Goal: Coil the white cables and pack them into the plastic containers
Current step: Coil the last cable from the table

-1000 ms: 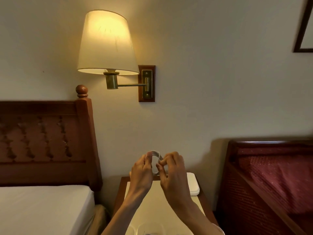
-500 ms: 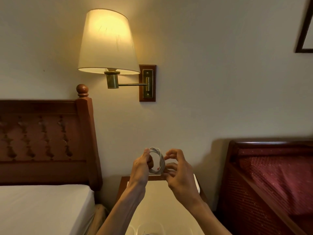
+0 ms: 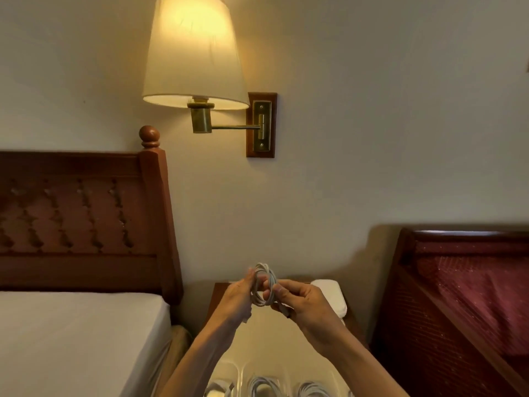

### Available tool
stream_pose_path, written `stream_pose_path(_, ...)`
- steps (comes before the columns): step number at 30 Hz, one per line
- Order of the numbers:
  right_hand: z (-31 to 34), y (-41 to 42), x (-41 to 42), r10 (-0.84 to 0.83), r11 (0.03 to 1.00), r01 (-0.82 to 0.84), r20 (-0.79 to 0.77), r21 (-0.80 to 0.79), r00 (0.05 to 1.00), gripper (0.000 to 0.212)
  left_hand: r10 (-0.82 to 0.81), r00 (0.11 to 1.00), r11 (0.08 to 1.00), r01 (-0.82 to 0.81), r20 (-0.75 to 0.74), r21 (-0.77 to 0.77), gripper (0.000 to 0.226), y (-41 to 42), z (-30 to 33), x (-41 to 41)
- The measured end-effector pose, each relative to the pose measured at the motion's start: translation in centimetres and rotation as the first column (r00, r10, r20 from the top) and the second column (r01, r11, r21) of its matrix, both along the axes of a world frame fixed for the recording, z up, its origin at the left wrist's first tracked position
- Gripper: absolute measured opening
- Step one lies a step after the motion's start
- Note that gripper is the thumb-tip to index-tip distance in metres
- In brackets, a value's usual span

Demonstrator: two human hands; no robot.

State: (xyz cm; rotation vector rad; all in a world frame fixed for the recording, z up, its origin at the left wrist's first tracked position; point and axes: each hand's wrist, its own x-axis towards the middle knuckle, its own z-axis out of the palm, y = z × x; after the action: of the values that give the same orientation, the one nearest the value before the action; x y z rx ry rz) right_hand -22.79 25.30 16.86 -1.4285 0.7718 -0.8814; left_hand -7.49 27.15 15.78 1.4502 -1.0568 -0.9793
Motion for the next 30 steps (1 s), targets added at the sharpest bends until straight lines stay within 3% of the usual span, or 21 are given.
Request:
stream_pose_path(2, -1.4, 0.7, 0.6, 0.008, 1.0, -0.008, -0.028, -0.003, 1.0, 0.024, 0.008, 1.0, 0.999, -0.008, -0.019, 0.041, 0.054, 0.7, -2.9, 2.1)
stream_pose_path(4, -3.6, 1.4, 1.8, -0.025, 0.999, 0.021, -0.097, -0.036, 0.995, 0.022, 0.162, 0.987, 0.985, -0.163, 0.008, 0.052, 0.044, 1.8, -6.2, 4.4)
stream_pose_path(6, -6.3, 2.3, 3.4, -0.117, 0.981, 0.081, -0.207, -0.174, 0.971, 0.018, 0.321, 0.94, 0.94, -0.331, 0.116, 0.082, 0.035, 3.3, -10.0, 6.8)
stream_pose_path(8, -9.6, 3.3, 5.1, -0.209, 0.922, 0.076, -0.322, -0.379, 0.923, 0.014, 0.329, 0.901, 0.92, -0.373, 0.283, 0.118, 0.033, 5.1, -14.2, 8.4)
stream_pose_path(11, -14.8, 4.1, 7.8, -0.346, 0.658, -0.208, -0.536, -0.724, 0.77, 0.012, 0.255, 0.846, 0.921, -0.361, 0.467, 0.15, 0.032, 7.6, -18.6, 9.1)
stream_pose_path(13, -17.8, 4.7, 9.8, -0.395, 0.492, -0.396, -0.604, -0.775, 0.692, 0.008, 0.221, 0.847, 0.932, -0.33, 0.484, 0.152, 0.032, 8.6, -20.1, 9.0)
stream_pose_path(15, -20.1, 5.0, 11.3, -0.425, 0.446, -0.503, -0.67, -0.74, 0.609, 0.014, 0.214, 0.861, 0.938, -0.312, 0.461, 0.149, 0.033, 9.2, -20.8, 8.8)
stream_pose_path(19, -22.8, 5.3, 12.0, -0.42, 0.462, -0.575, -0.738, -0.675, 0.528, 0.023, 0.223, 0.893, 0.945, -0.295, 0.39, 0.137, 0.034, 9.4, -22.5, 9.2)
stream_pose_path(24, -24.0, 5.3, 11.3, -0.353, 0.529, -0.549, -0.757, -0.646, 0.551, 0.034, 0.211, 0.91, 0.954, -0.271, 0.358, 0.126, 0.032, 9.2, -24.2, 9.1)
stream_pose_path(28, -23.8, 5.1, 10.5, -0.165, 0.618, -0.643, -0.874, -0.453, 0.458, 0.07, 0.261, 0.904, 0.944, -0.312, 0.339, 0.104, 0.032, 8.7, -24.9, 8.5)
stream_pose_path(30, -23.9, 4.9, 10.3, -0.158, 0.625, -0.656, -0.891, -0.424, 0.425, 0.088, 0.274, 0.907, 0.94, -0.322, 0.32, 0.109, 0.032, 8.3, -25.1, 8.4)
